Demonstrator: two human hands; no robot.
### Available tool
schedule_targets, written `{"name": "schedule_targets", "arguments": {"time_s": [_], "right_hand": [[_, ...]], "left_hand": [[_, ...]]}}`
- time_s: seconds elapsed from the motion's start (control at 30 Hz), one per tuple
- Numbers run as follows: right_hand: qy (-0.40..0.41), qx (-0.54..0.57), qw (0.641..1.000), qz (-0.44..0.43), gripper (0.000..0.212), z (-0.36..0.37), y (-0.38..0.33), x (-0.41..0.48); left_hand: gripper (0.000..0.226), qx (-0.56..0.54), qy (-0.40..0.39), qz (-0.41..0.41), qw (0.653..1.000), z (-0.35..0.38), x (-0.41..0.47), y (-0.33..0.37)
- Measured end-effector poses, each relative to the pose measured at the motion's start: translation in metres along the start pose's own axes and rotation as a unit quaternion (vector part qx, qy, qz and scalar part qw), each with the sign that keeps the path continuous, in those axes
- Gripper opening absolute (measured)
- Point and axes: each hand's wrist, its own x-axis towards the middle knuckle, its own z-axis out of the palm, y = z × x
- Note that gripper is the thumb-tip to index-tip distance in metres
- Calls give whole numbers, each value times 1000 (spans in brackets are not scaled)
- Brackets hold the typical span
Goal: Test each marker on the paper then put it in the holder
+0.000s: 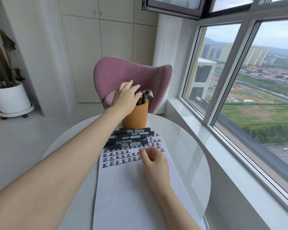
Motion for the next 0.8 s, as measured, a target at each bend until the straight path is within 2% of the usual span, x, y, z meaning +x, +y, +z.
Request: {"name": "schedule_targets", "arguments": {"time_s": [0.13,0.23,0.47,0.67,0.8], "right_hand": [[-4,3,1000,2,22,0,1,-2],[-5,1,1000,0,20,0,1,-2],[-4,-13,1000,-14,8,0,2,-1],[-6,1,1000,-13,7,0,4,-1],[-7,4,1000,-12,8,0,5,-1]], "left_hand": [[30,-88,106,25,990,-12,-29,-1],[21,-104,137,42,984,-19,-75,-5],[17,-87,-6,-13,996,-1,-151,-31],[25,14,-41,-3,999,14,-156,-33],[27,21,-34,1,999,19,-158,-35]]}}
